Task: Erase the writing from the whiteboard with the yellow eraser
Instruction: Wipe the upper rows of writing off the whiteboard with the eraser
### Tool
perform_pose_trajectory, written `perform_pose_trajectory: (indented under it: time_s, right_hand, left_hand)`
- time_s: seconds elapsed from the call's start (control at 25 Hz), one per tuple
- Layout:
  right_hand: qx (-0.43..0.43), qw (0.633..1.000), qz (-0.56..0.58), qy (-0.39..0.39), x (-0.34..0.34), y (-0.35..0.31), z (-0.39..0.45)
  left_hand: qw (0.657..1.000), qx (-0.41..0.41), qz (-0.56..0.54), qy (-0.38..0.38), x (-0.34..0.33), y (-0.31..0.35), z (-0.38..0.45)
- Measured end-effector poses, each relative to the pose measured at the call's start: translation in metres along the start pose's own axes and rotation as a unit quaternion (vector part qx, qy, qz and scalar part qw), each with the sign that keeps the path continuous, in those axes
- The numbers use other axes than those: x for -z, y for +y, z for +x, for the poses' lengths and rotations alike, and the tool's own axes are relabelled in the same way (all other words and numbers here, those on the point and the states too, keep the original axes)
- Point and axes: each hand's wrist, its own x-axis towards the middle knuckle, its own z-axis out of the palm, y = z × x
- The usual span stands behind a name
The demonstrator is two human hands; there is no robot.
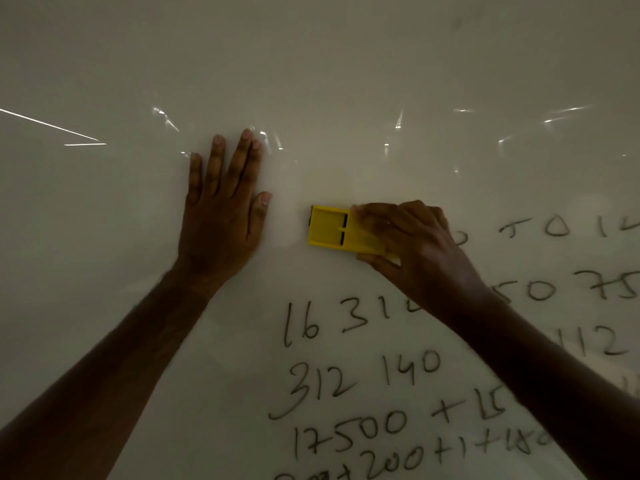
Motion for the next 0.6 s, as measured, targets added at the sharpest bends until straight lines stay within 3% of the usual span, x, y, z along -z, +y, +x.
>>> perform_pose_trajectory:
  time_s: [0.24,0.48,0.6]
  right_hand:
    - [0.072,0.997,-0.004,-0.032,0.010,0.014,-0.036]
    - [-0.033,0.999,0.004,0.019,0.018,0.037,-0.002]
    - [0.009,1.000,0.025,0.007,0.002,0.017,-0.007]
  left_hand:
    - [1.000,0.003,0.001,-0.003,-0.001,0.002,-0.002]
    - [0.999,0.044,0.006,-0.011,-0.004,0.016,-0.005]
    - [0.998,0.059,0.002,-0.016,-0.005,0.025,-0.012]
